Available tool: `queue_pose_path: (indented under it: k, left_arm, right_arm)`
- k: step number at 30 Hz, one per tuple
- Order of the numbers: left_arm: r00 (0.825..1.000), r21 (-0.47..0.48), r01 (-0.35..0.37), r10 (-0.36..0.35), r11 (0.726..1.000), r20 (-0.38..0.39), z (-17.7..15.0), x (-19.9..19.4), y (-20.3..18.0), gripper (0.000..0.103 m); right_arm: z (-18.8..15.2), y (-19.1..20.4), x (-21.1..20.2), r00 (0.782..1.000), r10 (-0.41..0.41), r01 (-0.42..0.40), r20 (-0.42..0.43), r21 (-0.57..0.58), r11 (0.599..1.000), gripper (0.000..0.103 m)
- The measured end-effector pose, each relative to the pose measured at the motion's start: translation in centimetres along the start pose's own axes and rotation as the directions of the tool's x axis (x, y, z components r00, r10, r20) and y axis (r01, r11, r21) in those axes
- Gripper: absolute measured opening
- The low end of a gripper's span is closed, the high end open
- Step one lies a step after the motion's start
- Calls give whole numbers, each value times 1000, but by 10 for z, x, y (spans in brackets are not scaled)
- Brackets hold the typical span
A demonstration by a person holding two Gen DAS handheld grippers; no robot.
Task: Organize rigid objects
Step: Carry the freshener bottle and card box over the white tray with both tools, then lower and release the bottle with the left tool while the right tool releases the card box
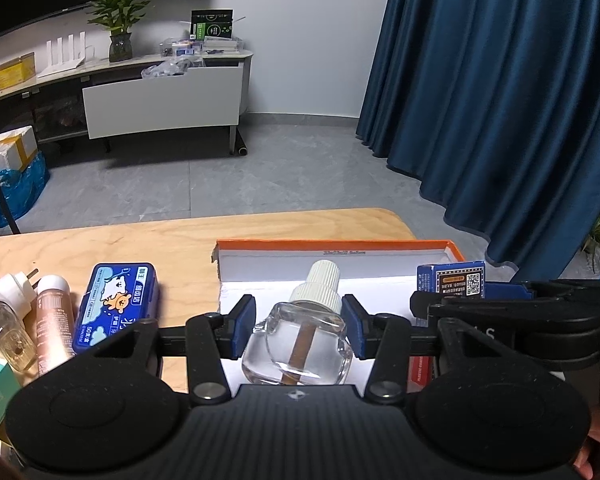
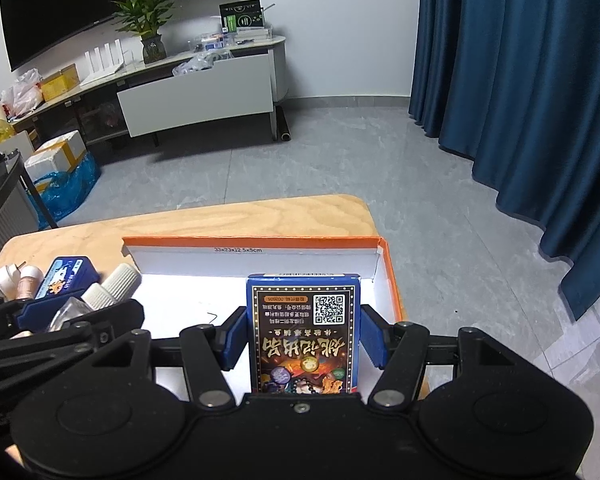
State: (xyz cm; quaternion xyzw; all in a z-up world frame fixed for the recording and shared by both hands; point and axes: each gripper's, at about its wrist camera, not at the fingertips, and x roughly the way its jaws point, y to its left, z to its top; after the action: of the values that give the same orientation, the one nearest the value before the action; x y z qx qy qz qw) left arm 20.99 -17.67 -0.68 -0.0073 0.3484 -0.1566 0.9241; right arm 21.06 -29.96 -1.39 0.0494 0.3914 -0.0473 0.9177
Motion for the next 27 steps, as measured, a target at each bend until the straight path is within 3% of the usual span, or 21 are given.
queue_pose_path:
  k: [2,5,11,20,27]
  left_arm:
    - [1000,-4,1,-1,1000,-4,0,2,1,47]
    - [1000,-3,2,-2,1000,-9,1,4,1,47]
    - [1000,-7,6,-6,1000,-28,1,13,1,47]
    - [997,19,30,-29,999,-66,2,38,-17,48]
    - [999,36,17,-15,999,-43,6,15,-19,77]
  right_arm:
    - [1,2,5,1000,-2,2,-6,-13,1000,72]
    - [1,3,1,999,-2,4,53,-23,1000,77]
    - [0,-8,-20,989,-27,23,142,26,999,77]
    - [-12,-21,-42,989,-21,13,146,57,998,77]
    - [-17,-22,-59,987,-35,22,154,85,996,79]
